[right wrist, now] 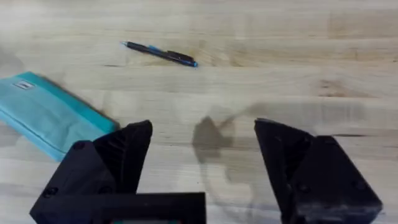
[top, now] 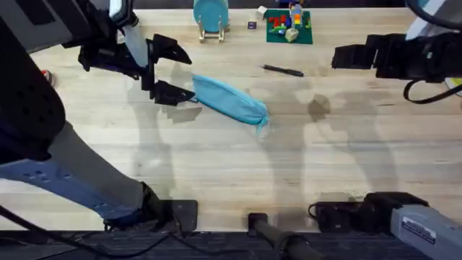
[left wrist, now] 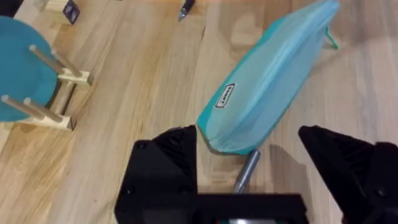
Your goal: Unzip the bag, pick up the pens from the table one at a time and place them inside, then zip the bag closed.
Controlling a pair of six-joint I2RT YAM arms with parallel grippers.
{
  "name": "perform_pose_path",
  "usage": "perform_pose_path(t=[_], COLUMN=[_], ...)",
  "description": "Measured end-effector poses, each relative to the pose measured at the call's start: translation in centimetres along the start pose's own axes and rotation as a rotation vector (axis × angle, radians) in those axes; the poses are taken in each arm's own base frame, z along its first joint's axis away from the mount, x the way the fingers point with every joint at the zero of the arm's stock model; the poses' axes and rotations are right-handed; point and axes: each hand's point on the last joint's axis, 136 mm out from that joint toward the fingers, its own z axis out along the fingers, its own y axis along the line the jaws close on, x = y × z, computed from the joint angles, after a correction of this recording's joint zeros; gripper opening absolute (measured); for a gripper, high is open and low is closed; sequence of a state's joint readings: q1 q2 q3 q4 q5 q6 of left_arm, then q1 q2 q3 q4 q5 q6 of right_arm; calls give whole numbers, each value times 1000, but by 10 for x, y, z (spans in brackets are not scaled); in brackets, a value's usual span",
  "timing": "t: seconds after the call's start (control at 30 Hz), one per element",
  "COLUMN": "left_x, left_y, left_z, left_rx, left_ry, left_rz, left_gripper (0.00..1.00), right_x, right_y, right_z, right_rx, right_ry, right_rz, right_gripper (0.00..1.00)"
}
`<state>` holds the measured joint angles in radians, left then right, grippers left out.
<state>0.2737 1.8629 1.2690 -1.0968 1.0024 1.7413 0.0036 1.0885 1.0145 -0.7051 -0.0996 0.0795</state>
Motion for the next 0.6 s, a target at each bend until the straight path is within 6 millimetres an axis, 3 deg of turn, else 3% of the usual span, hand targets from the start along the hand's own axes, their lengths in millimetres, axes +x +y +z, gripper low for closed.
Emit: perform_pose_path(t=[0.37,0.6], left_x=[20,11], left_y=[-1,1], left_z=[12,13], left_rx=[43,32], left_ry=[-3,-70], left_rz=[47,47], left_gripper=[990,991], right_x=[2,13], right_y=[-2,-3], right_z=[0,0], right_rx=[11,14], right_ry=[9,52], right_rz=[1,7], right_gripper=[996,996])
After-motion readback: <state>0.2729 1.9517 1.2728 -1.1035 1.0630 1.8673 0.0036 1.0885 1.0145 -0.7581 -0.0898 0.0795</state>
